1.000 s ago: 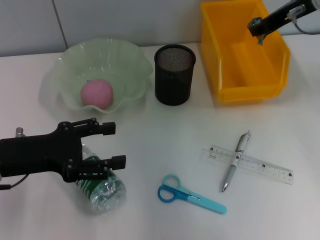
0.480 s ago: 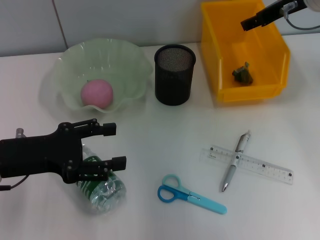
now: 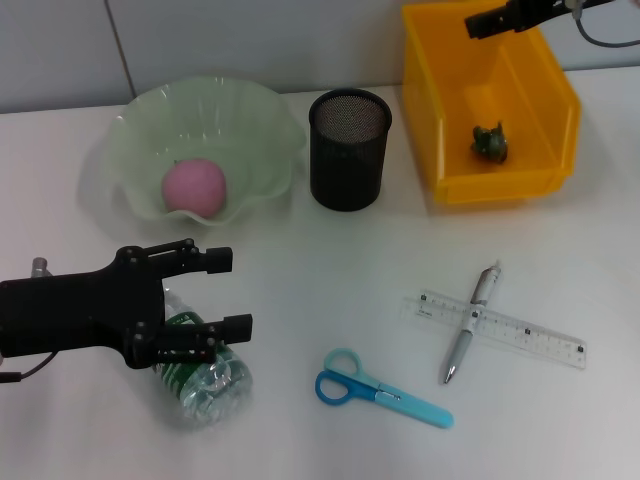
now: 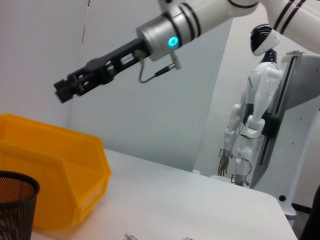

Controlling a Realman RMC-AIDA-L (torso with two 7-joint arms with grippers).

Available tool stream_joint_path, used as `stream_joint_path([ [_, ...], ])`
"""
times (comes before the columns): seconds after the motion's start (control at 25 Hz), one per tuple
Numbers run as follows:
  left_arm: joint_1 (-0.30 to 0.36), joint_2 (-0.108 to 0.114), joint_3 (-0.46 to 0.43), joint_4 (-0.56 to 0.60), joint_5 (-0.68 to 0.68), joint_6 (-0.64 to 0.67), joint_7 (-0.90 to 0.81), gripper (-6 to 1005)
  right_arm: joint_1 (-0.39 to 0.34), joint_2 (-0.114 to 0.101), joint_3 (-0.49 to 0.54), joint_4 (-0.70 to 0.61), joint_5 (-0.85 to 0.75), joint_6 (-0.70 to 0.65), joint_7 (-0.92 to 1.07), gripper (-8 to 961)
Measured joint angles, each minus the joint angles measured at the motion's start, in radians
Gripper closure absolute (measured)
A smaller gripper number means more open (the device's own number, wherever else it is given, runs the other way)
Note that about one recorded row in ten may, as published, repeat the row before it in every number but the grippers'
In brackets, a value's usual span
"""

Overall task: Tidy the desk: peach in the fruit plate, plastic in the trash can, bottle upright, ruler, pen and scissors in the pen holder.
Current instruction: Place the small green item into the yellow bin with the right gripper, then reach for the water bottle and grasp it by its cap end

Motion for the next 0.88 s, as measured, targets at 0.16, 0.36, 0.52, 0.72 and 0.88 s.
stream_joint_path([
  [0.16, 0.001, 0.0, 0.0, -0.001, 0.0, -0.002, 0.0, 140, -0.076, 0.0, 0.006, -0.043, 0.21, -0.056, -0.114, 209],
  [0.36, 0.004, 0.001, 0.0, 0.0, 0.0, 0.0, -0.002, 140, -0.165, -0.011, 0.012, -0.032, 0.426, -0.128, -0.232, 208],
  [0.52, 0.004, 0.001, 0.0, 0.001, 0.0, 0.001, -0.002, 140, -0.232, -0.009, 0.021, -0.012, 0.55, -0.221, -0.334, 208],
  [0.72, 0.001, -0.005, -0.001, -0.002, 0.0, 0.002, -0.004, 140, -0.274, -0.009, 0.022, 0.084, 0.632, -0.346, -0.453, 208],
  [0.88, -0.006, -0.013, -0.001, -0.003, 0.0, 0.002, -0.011, 140, -0.274, -0.013, 0.021, 0.187, 0.631, -0.417, -0.527, 208],
])
